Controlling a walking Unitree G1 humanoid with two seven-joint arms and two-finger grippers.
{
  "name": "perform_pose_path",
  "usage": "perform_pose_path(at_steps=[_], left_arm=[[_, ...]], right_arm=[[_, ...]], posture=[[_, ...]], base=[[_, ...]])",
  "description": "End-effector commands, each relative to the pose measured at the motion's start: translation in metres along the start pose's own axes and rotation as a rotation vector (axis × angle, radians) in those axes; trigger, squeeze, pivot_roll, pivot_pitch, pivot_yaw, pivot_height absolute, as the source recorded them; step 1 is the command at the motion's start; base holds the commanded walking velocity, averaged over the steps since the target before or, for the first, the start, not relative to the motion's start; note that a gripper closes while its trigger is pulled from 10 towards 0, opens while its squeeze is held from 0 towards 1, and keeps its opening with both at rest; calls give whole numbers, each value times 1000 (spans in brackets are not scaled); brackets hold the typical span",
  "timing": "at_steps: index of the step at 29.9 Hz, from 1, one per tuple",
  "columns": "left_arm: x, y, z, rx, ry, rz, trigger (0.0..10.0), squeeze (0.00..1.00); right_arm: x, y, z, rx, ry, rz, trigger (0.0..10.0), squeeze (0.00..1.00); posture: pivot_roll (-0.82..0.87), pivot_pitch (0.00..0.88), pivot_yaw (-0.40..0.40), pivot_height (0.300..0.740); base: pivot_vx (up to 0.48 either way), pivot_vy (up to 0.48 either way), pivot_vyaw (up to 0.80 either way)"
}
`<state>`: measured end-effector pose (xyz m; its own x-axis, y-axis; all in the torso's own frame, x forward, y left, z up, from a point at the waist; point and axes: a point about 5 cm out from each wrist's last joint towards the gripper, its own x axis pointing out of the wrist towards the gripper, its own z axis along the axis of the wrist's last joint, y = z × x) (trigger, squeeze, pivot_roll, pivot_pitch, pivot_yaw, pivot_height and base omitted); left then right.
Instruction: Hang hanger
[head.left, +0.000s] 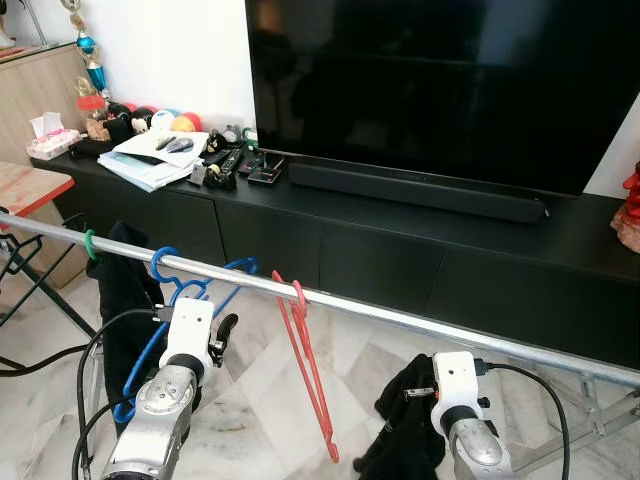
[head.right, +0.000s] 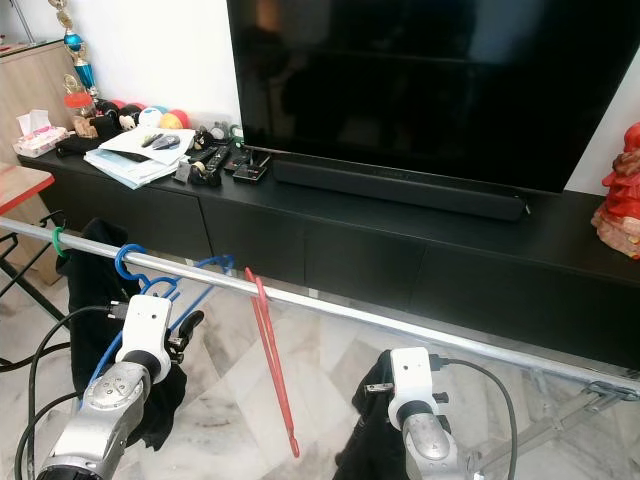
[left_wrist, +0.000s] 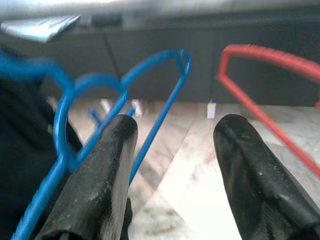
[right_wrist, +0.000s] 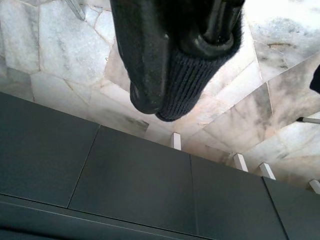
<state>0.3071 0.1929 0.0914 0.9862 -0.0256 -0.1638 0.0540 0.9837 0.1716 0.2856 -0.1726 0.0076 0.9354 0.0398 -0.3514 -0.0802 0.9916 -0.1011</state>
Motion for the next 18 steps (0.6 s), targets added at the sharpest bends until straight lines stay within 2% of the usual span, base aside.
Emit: perform_pose_path(at_steps=[1, 6, 9, 11, 12, 15, 18], left_arm=[[-2, 5, 7, 14, -16, -16, 10000, 0], [-6, 13, 15, 34, -38, -4, 10000, 0], [-7, 23, 19, 55, -48, 36, 10000, 0], [-7, 38, 18, 83, -32, 99, 10000, 0], [-7, 38, 18, 83, -32, 99, 10000, 0], [-7, 51, 13, 107, 13, 139, 10000, 0], [-6, 55, 10, 114, 45, 136, 10000, 0]], right_arm=[[1, 2, 2, 9, -13, -1, 10000, 0], [0, 2, 1, 10, -13, -2, 10000, 0], [0, 2, 1, 10, -11, -4, 10000, 0], [1, 2, 1, 10, -10, -4, 10000, 0], [1, 2, 1, 10, -10, -4, 10000, 0], [1, 3, 2, 10, -10, -4, 10000, 0], [1, 2, 2, 9, -8, -7, 10000, 0]], posture=[[25, 2, 35, 740], [24, 0, 38, 740], [29, 0, 37, 740], [33, 5, 35, 740], [33, 5, 35, 740], [32, 9, 35, 740], [31, 13, 36, 740]], base=[[0, 0, 0], [0, 0, 0], [0, 0, 0], [0, 0, 0], [0, 0, 0], [0, 0, 0], [0, 0, 0]])
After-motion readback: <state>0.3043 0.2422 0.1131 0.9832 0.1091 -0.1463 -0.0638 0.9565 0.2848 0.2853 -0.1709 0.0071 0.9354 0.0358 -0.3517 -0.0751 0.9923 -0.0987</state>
